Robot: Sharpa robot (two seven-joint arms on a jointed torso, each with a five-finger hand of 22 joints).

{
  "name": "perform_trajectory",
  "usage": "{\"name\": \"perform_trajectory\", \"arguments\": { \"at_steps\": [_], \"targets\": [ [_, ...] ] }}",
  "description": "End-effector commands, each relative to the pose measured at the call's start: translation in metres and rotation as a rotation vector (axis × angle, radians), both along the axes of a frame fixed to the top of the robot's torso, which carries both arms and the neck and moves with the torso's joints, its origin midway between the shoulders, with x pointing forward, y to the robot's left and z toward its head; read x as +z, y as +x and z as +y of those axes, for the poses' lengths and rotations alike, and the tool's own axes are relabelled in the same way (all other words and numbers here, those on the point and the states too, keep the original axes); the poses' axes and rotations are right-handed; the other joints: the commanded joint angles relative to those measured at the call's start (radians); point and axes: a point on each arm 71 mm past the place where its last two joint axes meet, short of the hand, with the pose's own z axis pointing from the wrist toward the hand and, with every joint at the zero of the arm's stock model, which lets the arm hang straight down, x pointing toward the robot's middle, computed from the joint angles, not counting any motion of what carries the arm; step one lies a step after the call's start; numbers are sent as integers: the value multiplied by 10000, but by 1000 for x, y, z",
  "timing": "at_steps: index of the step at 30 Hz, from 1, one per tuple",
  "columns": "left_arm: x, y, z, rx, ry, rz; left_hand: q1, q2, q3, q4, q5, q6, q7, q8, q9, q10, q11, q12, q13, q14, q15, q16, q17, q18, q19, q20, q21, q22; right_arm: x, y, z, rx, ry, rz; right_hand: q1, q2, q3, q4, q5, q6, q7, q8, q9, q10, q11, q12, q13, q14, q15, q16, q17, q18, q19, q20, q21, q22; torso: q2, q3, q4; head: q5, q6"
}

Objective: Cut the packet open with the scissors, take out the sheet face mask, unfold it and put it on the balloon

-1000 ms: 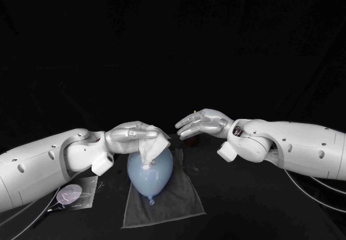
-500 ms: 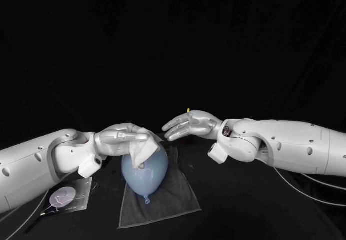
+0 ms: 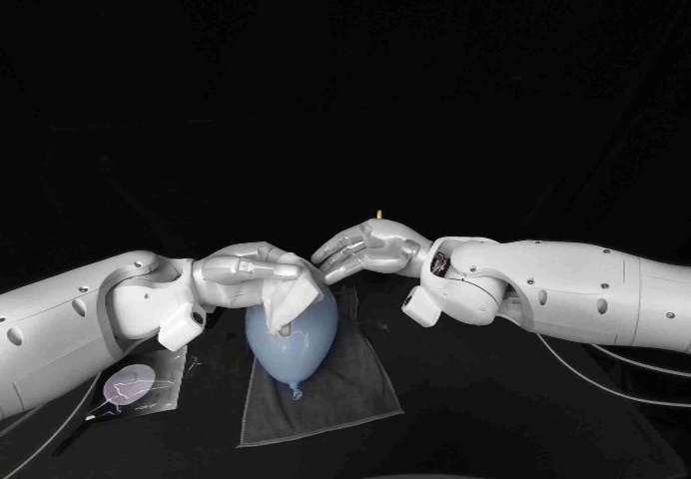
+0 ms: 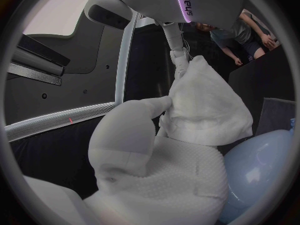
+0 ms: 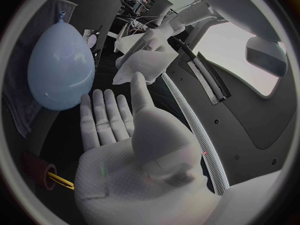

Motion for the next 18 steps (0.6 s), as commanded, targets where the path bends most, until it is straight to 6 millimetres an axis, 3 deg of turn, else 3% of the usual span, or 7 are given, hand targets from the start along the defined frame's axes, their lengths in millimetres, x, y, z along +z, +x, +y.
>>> {"name": "perform_trajectory", "arguments": {
  "at_steps": [1, 18],
  "targets": [
    [2, -2, -1, -233, -87, -1, -43, 44, 83, 0, 43, 7, -20, 195, 154, 61, -9, 56, 8, -45, -3, 32, 7, 102, -65, -25, 50, 17, 3, -1, 2, -55, -134, -776, -142, -15, -276, 30, -29, 104, 642, 68, 24, 105, -15, 98, -4, 151, -35, 86, -29, 143, 142, -11, 52, 13, -8, -4, 2, 42, -13],
    [2, -3, -3, -261, -46, -4, -53, 53, 100, -3, 41, 6, -22, 202, 188, 64, -12, 62, 23, -63, -7, 75, 54, 104, -68, -28, 71, 28, 1, -4, 6, 124, -300, -1002, -247, -7, -277, 23, -29, 359, 670, 120, 41, 386, -57, 340, -31, 433, -106, 103, -153, 216, 367, -13, 110, 16, -4, 2, -21, 112, -37]
  ]
}}
